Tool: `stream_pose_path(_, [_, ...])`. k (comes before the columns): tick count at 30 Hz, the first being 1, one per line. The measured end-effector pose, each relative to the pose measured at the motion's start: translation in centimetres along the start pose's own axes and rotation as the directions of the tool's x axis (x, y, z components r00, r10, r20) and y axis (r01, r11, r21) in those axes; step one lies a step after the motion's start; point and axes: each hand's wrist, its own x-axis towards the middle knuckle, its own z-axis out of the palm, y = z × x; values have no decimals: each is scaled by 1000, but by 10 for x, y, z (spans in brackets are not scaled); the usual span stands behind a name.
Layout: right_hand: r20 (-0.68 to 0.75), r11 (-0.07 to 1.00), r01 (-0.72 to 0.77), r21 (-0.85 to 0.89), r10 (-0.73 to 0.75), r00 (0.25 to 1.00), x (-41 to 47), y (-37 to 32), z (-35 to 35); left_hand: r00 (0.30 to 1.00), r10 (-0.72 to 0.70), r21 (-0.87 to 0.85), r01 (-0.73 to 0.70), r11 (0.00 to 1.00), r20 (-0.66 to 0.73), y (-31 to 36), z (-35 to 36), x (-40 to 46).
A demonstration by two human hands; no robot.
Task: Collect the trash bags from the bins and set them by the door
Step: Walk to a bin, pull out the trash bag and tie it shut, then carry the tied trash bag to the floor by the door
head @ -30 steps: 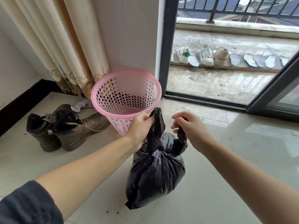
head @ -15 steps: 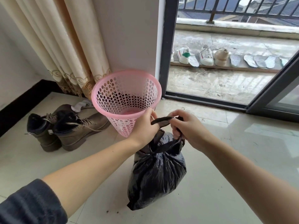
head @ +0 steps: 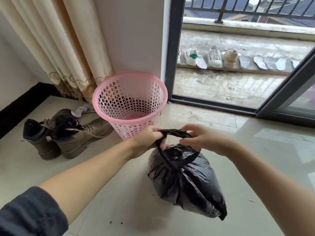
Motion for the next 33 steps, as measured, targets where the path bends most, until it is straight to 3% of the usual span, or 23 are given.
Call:
stream_pose_path(3, [-38, 988, -6, -157, 0, 999, 9, 23, 11, 982, -61, -146, 87, 985, 176, -2, 0, -3])
stream_pose_path(4, [-50, 988, -12, -157, 5, 999, 11, 31, 14, 970, -96, -87, 118, 989, 224, -6, 0, -2])
stream_pose_path(6, [-76, 982, -10, -189, -4, 997, 15, 47, 21, 960, -154, 221, 102, 970, 233, -15, 3, 3])
stream_pose_path(8, [-72, 973, -12, -231, -5, 997, 17, 61, 29, 972, -153, 536, 34, 844, 179, -28, 8, 9])
stream_pose_path(9, [-57, 972, -9, -235, -4, 998, 17, 65, 32, 980, -122, 615, 0, 788, 157, -37, 9, 14])
stream_pose_path(13, [-44, 920, 37, -390, -58, 997, 17, 70, 39, 993, 12, 735, -95, 671, 117, -66, 6, 24])
stream_pose_path(16, [-67, 841, 37, -540, -87, 994, 3, 60, 38, 996, 12, 790, -77, 608, 88, -58, 9, 13])
stream_pose_path(22, [-4, 812, 35, -583, -46, 999, -52, -12, -9, 994, -64, 839, -40, 542, 89, 29, 22, -29])
stream_pose_path(33, [14, 840, -41, -541, 58, 998, -195, -188, -135, 978, -131, 851, -73, 519, 164, 271, 57, -123])
